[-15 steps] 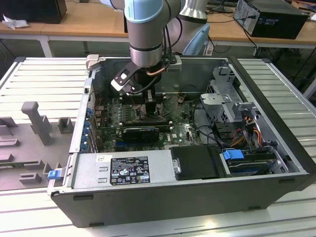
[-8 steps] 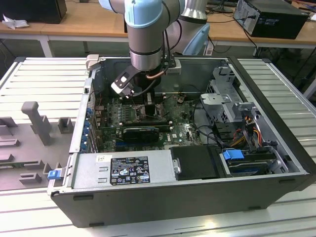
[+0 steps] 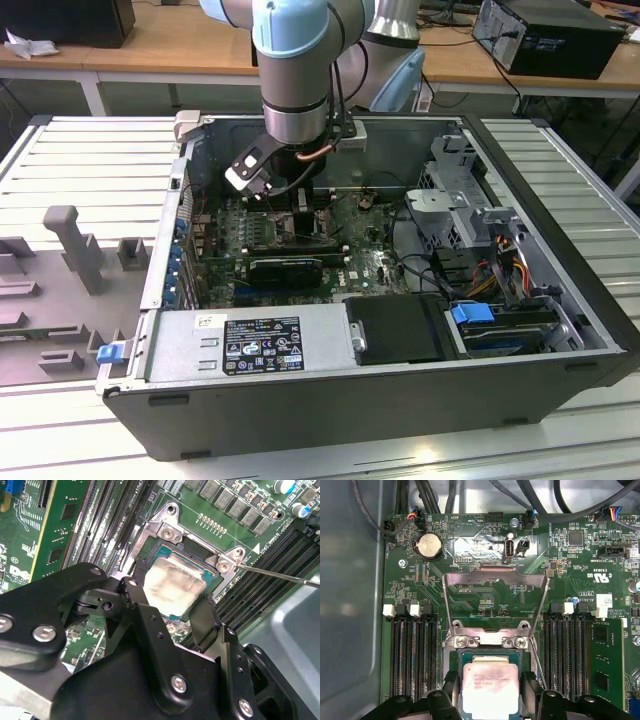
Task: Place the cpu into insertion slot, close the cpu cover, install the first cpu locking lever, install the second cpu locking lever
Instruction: 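Place the cpu into insertion slot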
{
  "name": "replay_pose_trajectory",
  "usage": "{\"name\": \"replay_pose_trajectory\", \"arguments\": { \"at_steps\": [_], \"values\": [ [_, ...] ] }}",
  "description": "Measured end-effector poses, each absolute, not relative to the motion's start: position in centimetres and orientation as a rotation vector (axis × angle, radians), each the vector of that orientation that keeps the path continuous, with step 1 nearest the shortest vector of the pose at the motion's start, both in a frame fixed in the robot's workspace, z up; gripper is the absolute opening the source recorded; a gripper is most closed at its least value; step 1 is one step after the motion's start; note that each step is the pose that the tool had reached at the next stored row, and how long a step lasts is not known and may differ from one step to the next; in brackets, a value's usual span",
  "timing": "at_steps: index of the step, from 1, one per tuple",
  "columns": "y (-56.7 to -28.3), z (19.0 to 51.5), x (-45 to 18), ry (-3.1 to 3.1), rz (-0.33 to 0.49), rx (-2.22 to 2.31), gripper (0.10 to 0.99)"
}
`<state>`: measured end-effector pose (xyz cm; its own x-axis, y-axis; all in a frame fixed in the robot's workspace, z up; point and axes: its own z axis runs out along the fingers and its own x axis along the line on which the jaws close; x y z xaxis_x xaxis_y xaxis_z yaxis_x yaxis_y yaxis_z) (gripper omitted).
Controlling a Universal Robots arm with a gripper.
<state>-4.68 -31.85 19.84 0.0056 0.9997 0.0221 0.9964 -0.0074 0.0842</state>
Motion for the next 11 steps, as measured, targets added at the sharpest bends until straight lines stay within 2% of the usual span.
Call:
{"name": "replay_pose_trajectory", "arguments": {
  "at_steps": [10,11],
  "values": [
    [-31.9,20.9,-4.7,2.179,0.109,2.192,0.600],
    [-31.9,21.1,-4.7,2.179,0.109,2.192,0.471]
  ]
}}
